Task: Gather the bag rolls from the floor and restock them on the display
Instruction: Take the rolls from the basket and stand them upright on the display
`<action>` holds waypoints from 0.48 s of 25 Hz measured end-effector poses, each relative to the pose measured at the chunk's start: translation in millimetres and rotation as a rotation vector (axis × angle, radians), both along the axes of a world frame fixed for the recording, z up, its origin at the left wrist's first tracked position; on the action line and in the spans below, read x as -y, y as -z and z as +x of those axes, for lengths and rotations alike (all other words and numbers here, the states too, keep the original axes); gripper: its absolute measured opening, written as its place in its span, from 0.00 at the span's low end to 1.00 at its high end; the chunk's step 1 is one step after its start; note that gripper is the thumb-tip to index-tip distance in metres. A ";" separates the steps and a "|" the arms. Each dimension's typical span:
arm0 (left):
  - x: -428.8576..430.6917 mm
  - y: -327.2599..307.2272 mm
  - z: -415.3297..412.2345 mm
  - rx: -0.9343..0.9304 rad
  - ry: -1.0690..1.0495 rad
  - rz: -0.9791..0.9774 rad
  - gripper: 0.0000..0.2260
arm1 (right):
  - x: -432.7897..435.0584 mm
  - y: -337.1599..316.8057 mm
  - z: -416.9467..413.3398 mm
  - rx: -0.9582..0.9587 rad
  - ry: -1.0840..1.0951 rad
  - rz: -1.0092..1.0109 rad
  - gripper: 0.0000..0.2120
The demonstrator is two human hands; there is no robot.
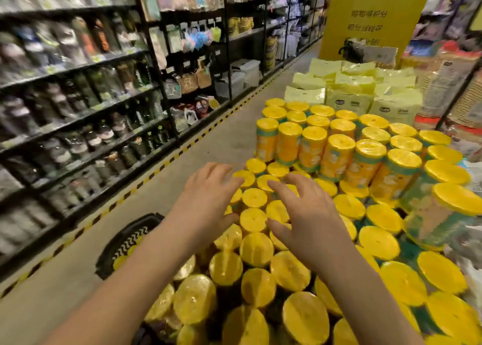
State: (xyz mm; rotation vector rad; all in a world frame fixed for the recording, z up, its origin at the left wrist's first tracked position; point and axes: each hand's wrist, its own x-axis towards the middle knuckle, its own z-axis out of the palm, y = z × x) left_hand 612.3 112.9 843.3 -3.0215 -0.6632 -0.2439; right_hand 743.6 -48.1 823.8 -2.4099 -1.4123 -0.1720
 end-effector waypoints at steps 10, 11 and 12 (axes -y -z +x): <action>-148.3 34.9 -301.2 0.029 -0.315 -0.119 0.31 | -209.8 14.6 -248.3 -0.005 -0.414 -0.163 0.32; -164.1 43.5 -329.8 0.043 -0.318 -0.131 0.30 | -228.7 19.3 -274.7 -0.001 -0.420 -0.186 0.32; -176.8 51.5 -352.4 0.048 -0.328 -0.142 0.30 | -243.4 24.3 -295.9 -0.001 -0.425 -0.211 0.32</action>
